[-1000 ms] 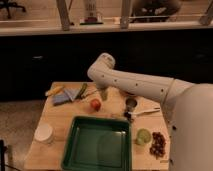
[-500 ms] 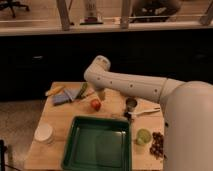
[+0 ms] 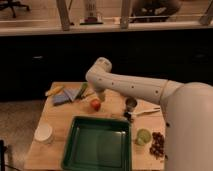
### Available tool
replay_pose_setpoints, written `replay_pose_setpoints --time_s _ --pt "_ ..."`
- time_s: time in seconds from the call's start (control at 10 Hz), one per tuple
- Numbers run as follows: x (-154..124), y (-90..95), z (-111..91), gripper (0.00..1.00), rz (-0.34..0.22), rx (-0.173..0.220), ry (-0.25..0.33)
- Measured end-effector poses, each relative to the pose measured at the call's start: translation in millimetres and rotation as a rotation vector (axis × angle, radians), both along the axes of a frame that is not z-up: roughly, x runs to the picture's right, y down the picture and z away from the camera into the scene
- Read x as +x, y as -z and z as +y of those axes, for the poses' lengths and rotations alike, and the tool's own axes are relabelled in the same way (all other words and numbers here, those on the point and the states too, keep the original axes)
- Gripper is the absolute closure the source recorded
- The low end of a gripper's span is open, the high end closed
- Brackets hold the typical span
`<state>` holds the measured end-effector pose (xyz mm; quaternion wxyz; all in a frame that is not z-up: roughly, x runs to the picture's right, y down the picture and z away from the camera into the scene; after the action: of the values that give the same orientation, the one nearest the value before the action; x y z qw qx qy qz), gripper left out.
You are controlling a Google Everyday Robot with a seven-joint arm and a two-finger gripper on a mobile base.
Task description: Place apple in paper cup
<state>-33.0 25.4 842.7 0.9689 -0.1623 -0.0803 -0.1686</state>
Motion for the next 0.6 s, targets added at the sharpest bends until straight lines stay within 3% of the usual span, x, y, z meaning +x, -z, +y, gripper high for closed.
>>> replay_pose_setpoints --time_s 0.6 --pt "-5.0 -3.8 12.5 0.2 -0.072 -0.065 0.003"
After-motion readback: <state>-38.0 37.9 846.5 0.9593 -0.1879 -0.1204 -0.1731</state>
